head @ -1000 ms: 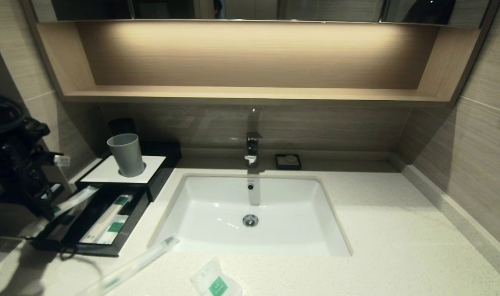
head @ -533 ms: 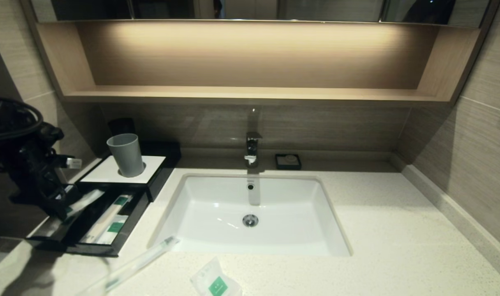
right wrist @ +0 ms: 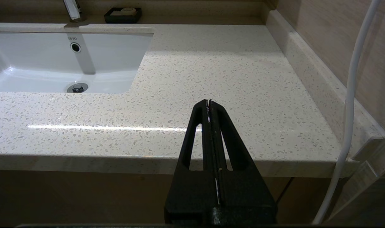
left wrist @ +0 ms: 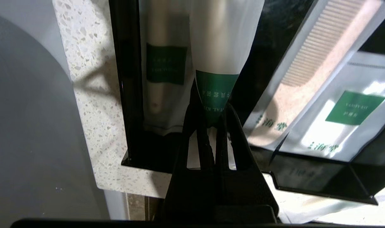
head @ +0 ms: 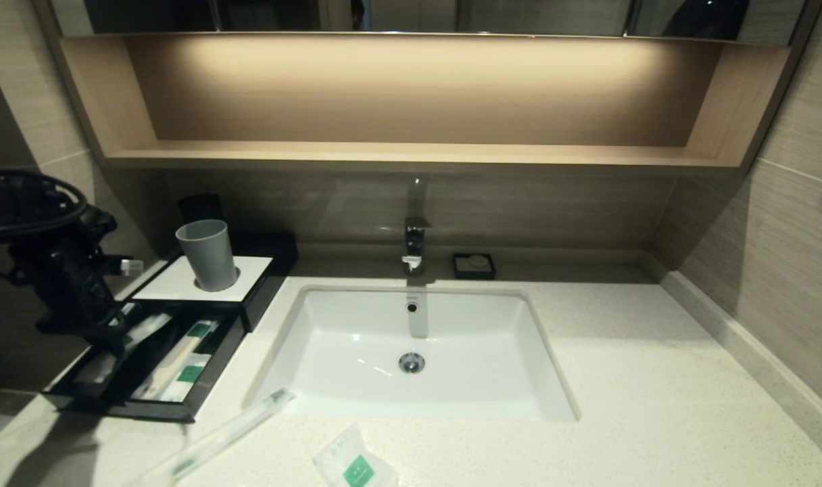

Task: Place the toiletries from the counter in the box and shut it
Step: Place the bathroom toiletry into the drawer

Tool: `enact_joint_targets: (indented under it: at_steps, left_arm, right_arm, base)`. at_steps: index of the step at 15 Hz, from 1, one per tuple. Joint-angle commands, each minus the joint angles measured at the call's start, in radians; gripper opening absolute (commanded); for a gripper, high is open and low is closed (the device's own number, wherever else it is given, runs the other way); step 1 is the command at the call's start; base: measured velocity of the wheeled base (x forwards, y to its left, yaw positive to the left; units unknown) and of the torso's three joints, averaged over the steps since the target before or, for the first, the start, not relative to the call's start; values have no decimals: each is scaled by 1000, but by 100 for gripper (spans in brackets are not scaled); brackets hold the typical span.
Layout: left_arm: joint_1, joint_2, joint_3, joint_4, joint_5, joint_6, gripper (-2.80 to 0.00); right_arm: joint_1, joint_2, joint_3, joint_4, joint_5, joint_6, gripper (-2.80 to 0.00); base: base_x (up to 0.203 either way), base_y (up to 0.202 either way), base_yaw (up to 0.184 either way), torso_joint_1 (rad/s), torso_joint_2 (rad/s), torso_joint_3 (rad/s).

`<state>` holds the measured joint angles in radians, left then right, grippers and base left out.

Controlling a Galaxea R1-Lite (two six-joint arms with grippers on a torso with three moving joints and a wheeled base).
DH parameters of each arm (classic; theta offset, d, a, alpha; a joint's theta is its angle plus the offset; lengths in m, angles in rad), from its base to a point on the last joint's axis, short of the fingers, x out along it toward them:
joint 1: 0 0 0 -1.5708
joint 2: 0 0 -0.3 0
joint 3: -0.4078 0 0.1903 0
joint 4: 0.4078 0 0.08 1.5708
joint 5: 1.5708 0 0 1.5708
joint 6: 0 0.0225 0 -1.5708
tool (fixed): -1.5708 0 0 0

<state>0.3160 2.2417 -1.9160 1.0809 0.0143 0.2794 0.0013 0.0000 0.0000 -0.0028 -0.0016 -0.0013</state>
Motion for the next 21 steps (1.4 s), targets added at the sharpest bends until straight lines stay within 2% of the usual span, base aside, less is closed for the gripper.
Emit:
enact_joint_targets:
  at_steps: [1, 17, 18, 21]
  left_arm:
    - [-3, 13, 0, -17, 1, -8, -280]
    - [-3, 30, 3, -81, -36, -6, -280]
    - [-3, 32, 3, -81, -34, -6, 0]
    - [-2, 25, 4, -79, -36, -6, 0]
  right_arm:
    - [0, -2, 1, 0, 0, 0, -280]
    - [0, -2, 0, 0, 0, 0, -280]
    - [0, -2, 2, 0, 0, 0, -280]
    - [0, -2, 1, 0, 0, 0, -280]
  base:
    - [0, 0, 0, 0, 0, 0]
    - [0, 0, 0, 0, 0, 0]
    - [0, 0, 0, 0, 0, 0]
    - [0, 0, 0, 0, 0, 0]
